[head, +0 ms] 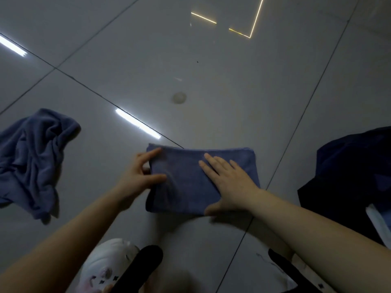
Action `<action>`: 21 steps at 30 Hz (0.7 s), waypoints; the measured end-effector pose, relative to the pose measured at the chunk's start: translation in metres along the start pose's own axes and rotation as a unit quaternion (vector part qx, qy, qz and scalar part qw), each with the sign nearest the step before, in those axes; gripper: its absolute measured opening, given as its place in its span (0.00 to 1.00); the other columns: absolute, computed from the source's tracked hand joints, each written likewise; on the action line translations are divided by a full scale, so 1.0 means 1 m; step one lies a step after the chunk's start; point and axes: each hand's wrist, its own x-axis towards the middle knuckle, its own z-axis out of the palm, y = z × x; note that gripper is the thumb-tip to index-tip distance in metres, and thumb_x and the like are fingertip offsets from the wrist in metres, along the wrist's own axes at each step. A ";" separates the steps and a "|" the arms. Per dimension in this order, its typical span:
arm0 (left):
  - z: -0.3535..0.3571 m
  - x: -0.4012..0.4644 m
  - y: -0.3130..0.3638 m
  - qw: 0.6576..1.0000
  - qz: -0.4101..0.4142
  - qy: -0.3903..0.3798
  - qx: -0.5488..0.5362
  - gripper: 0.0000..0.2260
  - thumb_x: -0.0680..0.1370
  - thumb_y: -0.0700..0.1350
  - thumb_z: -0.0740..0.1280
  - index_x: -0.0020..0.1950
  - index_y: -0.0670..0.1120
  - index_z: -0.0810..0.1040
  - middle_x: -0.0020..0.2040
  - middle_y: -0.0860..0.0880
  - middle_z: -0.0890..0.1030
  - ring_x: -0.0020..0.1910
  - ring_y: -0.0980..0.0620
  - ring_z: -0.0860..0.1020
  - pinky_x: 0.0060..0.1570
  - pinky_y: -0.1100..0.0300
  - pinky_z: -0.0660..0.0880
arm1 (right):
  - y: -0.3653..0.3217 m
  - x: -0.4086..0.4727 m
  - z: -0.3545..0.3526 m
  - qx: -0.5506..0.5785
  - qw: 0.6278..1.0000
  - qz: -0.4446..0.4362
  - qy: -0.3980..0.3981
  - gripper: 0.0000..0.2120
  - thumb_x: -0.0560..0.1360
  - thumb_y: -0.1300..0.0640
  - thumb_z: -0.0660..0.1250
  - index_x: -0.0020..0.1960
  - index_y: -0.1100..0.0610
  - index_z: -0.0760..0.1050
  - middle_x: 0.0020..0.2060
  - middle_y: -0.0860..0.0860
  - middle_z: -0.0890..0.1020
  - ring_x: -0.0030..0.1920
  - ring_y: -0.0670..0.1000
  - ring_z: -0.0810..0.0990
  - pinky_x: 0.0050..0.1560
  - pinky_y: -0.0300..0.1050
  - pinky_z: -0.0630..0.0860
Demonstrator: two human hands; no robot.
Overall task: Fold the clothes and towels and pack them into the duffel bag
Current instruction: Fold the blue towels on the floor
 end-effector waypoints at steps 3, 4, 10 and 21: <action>0.008 0.004 0.037 0.999 0.019 -0.028 -0.033 0.33 0.65 0.37 0.77 0.64 0.56 0.70 0.67 0.45 0.68 0.50 0.47 0.79 0.40 0.57 0.80 | -0.013 -0.003 -0.013 0.334 0.938 0.050 0.081 0.49 0.62 0.26 0.65 0.75 0.51 0.59 0.69 0.51 0.68 0.63 0.47 0.73 0.64 0.44 0.70; 0.018 0.004 0.045 0.998 0.028 -0.046 -0.031 0.33 0.64 0.37 0.77 0.63 0.58 0.70 0.67 0.45 0.68 0.49 0.48 0.78 0.39 0.58 0.80 | -0.018 -0.006 -0.019 0.486 0.866 0.075 0.089 0.35 0.67 0.33 0.68 0.67 0.50 0.67 0.59 0.50 0.75 0.51 0.46 0.78 0.53 0.40 0.76; 0.088 0.012 0.045 0.977 0.044 -0.156 0.138 0.31 0.72 0.31 0.71 0.71 0.51 0.67 0.68 0.48 0.64 0.53 0.52 0.77 0.54 0.64 0.77 | -0.016 -0.008 -0.014 0.746 0.636 0.174 0.089 0.06 0.76 0.55 0.68 0.48 0.55 0.72 0.37 0.50 0.78 0.27 0.41 0.78 0.24 0.34 0.71; 0.090 0.026 0.033 0.942 0.220 -0.053 0.249 0.17 0.76 0.28 0.57 0.56 0.44 0.77 0.54 0.44 0.78 0.55 0.52 0.75 0.50 0.72 0.73 | 0.030 -0.014 -0.002 0.598 0.732 0.259 0.199 0.14 0.72 0.70 0.68 0.41 0.50 0.72 0.39 0.49 0.79 0.45 0.52 0.79 0.51 0.48 0.76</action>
